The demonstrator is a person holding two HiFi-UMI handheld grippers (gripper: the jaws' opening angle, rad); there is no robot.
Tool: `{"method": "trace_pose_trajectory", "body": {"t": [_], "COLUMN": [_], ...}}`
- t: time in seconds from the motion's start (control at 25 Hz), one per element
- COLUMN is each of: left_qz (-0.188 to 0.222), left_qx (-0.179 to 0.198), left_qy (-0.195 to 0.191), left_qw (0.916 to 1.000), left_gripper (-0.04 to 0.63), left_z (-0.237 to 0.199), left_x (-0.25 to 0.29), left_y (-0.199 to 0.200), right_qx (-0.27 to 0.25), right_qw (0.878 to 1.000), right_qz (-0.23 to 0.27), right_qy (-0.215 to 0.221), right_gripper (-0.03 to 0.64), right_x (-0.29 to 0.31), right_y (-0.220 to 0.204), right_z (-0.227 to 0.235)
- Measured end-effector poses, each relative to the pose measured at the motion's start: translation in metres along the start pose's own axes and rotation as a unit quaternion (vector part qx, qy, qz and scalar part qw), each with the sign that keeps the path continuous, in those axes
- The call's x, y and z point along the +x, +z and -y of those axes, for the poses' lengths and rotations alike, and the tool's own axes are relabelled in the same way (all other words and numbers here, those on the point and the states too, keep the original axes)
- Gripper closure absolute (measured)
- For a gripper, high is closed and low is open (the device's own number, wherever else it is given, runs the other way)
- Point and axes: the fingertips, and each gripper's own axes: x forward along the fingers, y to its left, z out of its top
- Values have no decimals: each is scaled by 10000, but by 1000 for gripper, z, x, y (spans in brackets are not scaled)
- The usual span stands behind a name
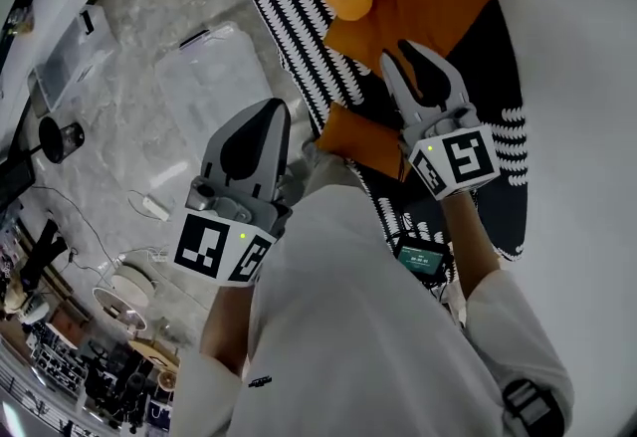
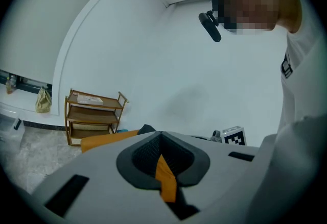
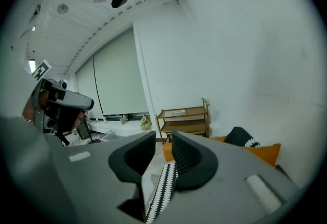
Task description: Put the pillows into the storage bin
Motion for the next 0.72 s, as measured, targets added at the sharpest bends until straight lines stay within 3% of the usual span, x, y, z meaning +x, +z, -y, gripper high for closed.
{"method": "trace_pose_trajectory", "body": {"t": [0.32, 0.72], "left_qz": [-108, -211], "left_qx": [-255, -525], "left_qy": [376, 479], "left_qw": [9989, 9972], "left_gripper": [588, 588], "left_z": [-29, -45], "left_x": [46, 83], "left_y": [-21, -61], "right_qx": [530, 738], "right_qw": [9980, 9954], "right_qz": [-235, -494], "right_qy": [-242, -363], "right_gripper": [476, 449], "right_x": [38, 81], "right_y": [-44, -91], "right_z": [46, 90]}}
